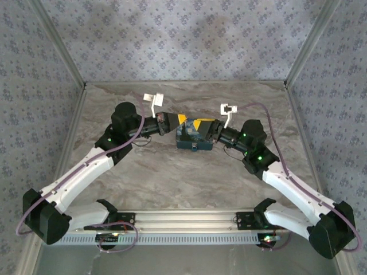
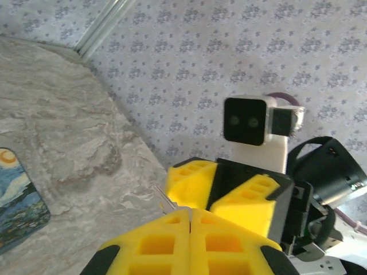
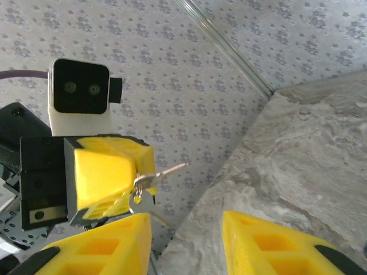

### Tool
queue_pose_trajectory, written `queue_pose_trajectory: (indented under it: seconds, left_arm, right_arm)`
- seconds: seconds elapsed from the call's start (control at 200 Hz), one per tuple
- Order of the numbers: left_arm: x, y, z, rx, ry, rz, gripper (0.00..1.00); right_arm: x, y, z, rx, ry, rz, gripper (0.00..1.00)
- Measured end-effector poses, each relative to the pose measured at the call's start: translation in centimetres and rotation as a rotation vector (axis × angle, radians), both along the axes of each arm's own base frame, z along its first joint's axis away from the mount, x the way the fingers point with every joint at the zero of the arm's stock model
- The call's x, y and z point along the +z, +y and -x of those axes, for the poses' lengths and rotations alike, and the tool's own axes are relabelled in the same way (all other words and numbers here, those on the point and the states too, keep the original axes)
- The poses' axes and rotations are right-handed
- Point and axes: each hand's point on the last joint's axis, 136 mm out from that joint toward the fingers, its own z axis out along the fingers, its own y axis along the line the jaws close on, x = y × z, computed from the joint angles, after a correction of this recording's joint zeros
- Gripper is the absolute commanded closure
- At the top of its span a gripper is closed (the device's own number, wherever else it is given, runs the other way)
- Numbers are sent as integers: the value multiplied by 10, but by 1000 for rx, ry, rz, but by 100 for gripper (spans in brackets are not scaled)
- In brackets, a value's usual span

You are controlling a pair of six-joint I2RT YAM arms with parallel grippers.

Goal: Unlock a padlock with a key

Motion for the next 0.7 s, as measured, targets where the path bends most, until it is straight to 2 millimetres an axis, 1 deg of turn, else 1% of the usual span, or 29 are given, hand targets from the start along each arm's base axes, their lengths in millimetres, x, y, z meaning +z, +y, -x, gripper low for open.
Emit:
queue_pose_trajectory:
  seconds: [0.13,0.285,0.455,0.7]
  left_arm:
    - [1,-4,4,-14,-6,4,100]
    - [1,-6,6,-18,-6,3,100]
    - [1,-6,6,-14,-7,3,100]
    - [1,-6,6,-14,-8,3,100]
  right_arm:
    - [1,5,-5,14,35,-43,62]
    - [6,10,-3,35,57,-84,59]
    - [16,12,-1,52,61,-118,59]
    - [21,19,-5,64,79,-133,59]
